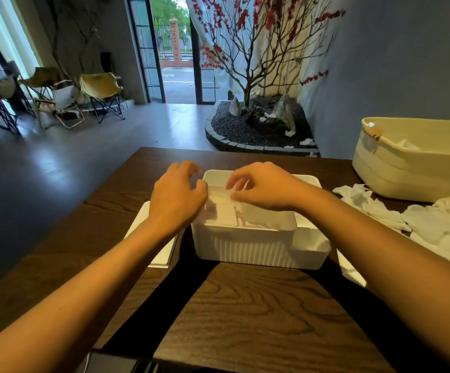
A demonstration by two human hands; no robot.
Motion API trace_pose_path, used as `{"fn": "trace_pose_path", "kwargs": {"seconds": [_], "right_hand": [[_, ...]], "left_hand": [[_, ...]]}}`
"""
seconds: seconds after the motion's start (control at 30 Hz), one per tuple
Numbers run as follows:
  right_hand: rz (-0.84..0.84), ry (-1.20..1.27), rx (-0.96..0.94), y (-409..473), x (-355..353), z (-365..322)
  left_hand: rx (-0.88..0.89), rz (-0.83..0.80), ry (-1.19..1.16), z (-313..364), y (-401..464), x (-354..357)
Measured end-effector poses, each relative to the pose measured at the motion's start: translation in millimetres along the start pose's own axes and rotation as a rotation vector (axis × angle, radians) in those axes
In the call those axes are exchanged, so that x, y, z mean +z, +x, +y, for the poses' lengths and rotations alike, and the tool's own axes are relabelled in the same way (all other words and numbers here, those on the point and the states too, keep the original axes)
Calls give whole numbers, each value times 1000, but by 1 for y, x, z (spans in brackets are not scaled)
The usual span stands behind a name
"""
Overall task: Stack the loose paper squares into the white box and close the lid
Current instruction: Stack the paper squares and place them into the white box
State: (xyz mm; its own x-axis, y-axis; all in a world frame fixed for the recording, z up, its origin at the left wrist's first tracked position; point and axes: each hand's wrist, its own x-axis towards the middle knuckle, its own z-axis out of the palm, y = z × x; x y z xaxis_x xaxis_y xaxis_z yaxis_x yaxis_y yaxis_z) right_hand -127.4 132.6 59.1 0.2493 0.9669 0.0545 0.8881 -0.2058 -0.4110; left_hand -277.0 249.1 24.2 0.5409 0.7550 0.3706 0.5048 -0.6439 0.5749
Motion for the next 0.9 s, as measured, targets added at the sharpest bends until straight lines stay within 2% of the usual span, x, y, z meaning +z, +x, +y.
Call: {"fn": "trace_pose_path", "kwargs": {"seconds": [0.13, 0.27, 0.37, 0.53, 0.73, 0.8, 0.9], "right_hand": [[97, -2, 44, -22, -8, 16], [285, 43, 169, -58, -21, 51], [346, 75, 291, -94, -34, 89], [323, 115, 461, -148, -39, 146], [178, 80, 604, -186, -16, 197], [134, 50, 598, -192, -10, 210], [100, 40, 604, -199, -6, 223]], "left_hand": [[147, 6, -47, 40, -10, 0], [253, -104, -81, 89, -25, 27], [333, -223, -105, 127, -37, 61], [415, -460, -33, 182, -55, 118], [387, -780, 204, 206, -80, 182], [426, -825, 292, 205, -88, 196], [471, -797, 336, 207, -93, 210]]}}
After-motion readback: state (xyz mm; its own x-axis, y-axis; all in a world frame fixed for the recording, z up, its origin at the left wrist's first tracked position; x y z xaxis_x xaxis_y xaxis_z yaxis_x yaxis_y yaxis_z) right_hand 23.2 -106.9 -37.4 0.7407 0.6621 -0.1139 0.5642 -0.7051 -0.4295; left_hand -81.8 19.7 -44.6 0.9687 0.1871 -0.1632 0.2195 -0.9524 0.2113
